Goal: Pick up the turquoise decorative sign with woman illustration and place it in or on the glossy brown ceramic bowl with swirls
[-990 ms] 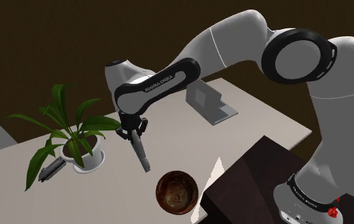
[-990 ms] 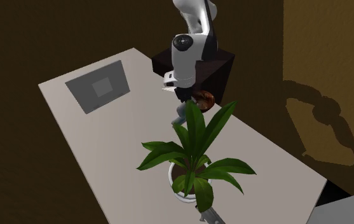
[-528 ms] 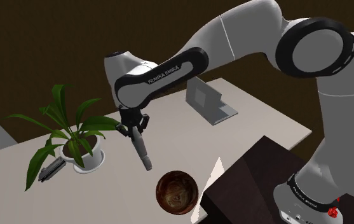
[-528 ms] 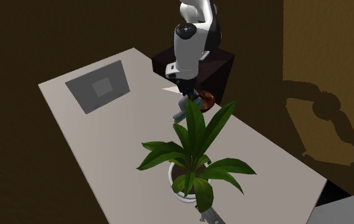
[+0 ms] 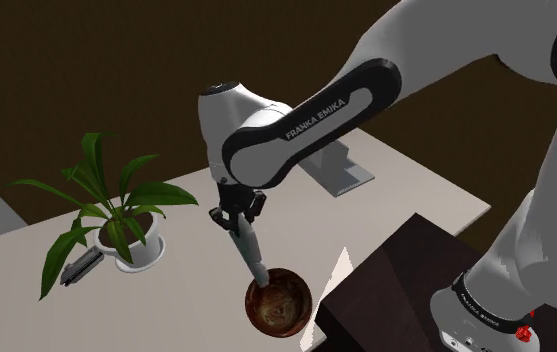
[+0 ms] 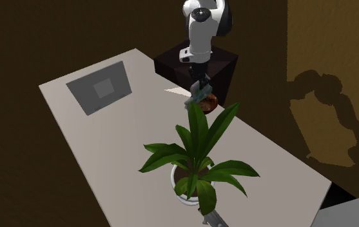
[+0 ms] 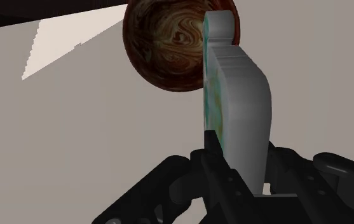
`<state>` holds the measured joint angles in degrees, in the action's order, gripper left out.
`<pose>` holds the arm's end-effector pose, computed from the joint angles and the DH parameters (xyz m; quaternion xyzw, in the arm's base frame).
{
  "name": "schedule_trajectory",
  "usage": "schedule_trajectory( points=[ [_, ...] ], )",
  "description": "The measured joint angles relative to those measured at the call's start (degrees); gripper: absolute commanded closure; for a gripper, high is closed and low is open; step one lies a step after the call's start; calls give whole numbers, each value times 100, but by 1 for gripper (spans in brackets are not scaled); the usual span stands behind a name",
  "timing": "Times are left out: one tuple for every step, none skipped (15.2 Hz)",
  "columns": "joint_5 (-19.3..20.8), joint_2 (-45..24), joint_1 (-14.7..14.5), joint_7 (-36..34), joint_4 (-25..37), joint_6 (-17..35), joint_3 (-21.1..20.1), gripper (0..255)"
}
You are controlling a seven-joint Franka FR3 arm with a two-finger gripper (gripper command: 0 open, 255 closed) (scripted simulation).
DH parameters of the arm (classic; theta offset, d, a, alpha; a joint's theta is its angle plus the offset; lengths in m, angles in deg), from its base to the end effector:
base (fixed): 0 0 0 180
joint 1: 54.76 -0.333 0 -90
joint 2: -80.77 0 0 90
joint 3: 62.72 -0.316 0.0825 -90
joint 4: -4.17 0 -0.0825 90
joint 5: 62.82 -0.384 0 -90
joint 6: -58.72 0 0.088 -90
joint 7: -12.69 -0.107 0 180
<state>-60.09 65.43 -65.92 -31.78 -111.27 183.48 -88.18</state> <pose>0.4745 0.3412 0.3264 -0.9968 0.0587 0.0544 0.0037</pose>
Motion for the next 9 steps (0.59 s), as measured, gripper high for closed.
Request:
schedule_trajectory(
  points=[
    [-67, 141, 8, 8, -150, 22, -35, 255],
    [-200, 413, 48, 58, -485, 112, -85, 255],
    [-317, 641, 56, 78, -713, 133, -133, 255],
    [-447, 878, 70, 126, -962, 170, -173, 255],
    [-580, 1111, 68, 163, -1192, 190, -212, 255],
    [-720, 1349, 69, 226, -1435, 219, -239, 255],
    [-877, 1617, 67, 310, -1671, 209, -254, 255],
    [-1034, 1874, 35, 361, -1889, 195, -280, 255],
    [-1084, 1942, 7, 347, -1984, 233, -304, 255]
  ],
)
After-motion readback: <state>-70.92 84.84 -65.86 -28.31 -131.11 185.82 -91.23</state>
